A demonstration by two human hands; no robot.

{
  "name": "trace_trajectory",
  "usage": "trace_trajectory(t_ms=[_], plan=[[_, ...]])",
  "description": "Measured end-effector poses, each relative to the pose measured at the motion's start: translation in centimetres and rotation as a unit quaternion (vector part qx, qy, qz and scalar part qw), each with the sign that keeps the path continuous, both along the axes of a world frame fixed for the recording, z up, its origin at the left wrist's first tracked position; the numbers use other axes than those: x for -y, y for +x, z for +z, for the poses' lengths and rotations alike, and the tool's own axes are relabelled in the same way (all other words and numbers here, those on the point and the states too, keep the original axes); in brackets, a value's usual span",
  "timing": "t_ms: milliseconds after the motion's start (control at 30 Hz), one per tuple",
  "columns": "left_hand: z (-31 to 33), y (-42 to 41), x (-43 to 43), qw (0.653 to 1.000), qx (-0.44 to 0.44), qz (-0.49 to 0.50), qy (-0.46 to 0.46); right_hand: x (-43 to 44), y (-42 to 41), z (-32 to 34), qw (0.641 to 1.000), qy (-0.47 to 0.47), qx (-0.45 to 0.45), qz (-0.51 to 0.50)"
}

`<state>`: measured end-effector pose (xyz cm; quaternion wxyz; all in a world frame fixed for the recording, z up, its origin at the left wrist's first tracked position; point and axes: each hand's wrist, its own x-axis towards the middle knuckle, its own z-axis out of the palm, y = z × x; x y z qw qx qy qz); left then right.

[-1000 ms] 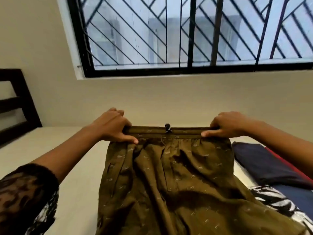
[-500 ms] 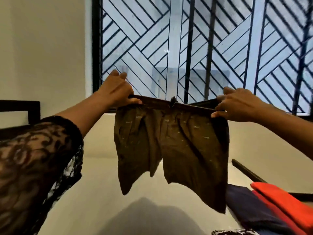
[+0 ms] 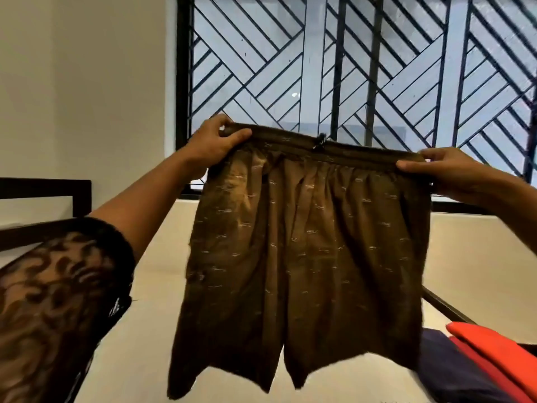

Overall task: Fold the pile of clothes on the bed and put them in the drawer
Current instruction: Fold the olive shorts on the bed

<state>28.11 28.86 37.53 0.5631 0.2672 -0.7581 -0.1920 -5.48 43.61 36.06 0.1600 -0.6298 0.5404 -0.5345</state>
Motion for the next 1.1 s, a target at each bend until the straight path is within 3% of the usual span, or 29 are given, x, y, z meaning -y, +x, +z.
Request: trace_trajectory(t_ms=[67, 133, 167, 233, 300, 400, 467, 567, 633, 767, 833, 900, 1033, 1100], plan=[[-0.2, 0.6, -0.2, 0.983, -0.098, -0.132, 0.086, 0.6, -0.2, -0.5, 0.989, -0.018, 0.117, 0.091], [-0.9, 0.9, 0.5, 0.945, -0.140, -0.227, 0.192, 1.8, 0.2, -1.0, 0.976, -0.013, 0.180, 0.123], [-1.6, 0.8, 0.9, 0.934, -0.127, -0.204, 0.265, 2.4, 0.9, -1.3, 0.974, 0.011, 0.195, 0.113], [-3.2, 0.2, 1.4, 0.918, -0.072, -0.069, 0.383, 4.3, 1.8, -2.6, 0.974, 0.105, 0.201, 0.009], [-4.5, -1.0, 0.9, 0.903, -0.039, 0.015, 0.427, 6.6, 2.6, -4.1, 0.963, 0.147, 0.209, -0.089], [-5.2, -3.0, 0.1, 0.908, -0.025, 0.046, 0.416, 9.2, 4.2, -5.6, 0.964, 0.100, 0.184, -0.163], [-5.2, -4.5, -0.5, 0.913, -0.044, 0.010, 0.406, 9.9, 5.9, -6.0, 0.971, 0.059, 0.165, -0.164], [-4.5, -6.9, -2.1, 0.923, -0.082, -0.074, 0.368, 9.4, 9.5, -5.9, 0.987, 0.017, 0.121, -0.108], [-3.9, -8.5, -3.4, 0.932, -0.060, -0.118, 0.336, 8.6, 11.6, -5.9, 0.995, -0.019, 0.079, -0.062], [-2.9, -10.1, -4.3, 0.976, 0.090, -0.041, 0.192, 7.6, 12.7, -6.0, 0.996, -0.066, 0.051, -0.018], [-2.5, -10.0, -4.6, 0.973, 0.193, -0.015, 0.128, 7.1, 12.3, -5.9, 0.997, -0.069, 0.048, -0.003], [-2.0, -9.9, -5.0, 0.955, 0.268, -0.029, 0.126, 6.7, 11.6, -5.9, 0.995, -0.054, 0.085, 0.021], [-1.8, -10.8, -4.7, 0.968, 0.192, -0.039, 0.160, 6.3, 10.6, -5.9, 0.984, -0.010, 0.159, 0.085], [-2.5, -11.8, -4.0, 0.977, 0.130, -0.028, 0.165, 5.9, 10.5, -6.8, 0.989, -0.025, 0.136, 0.060]])
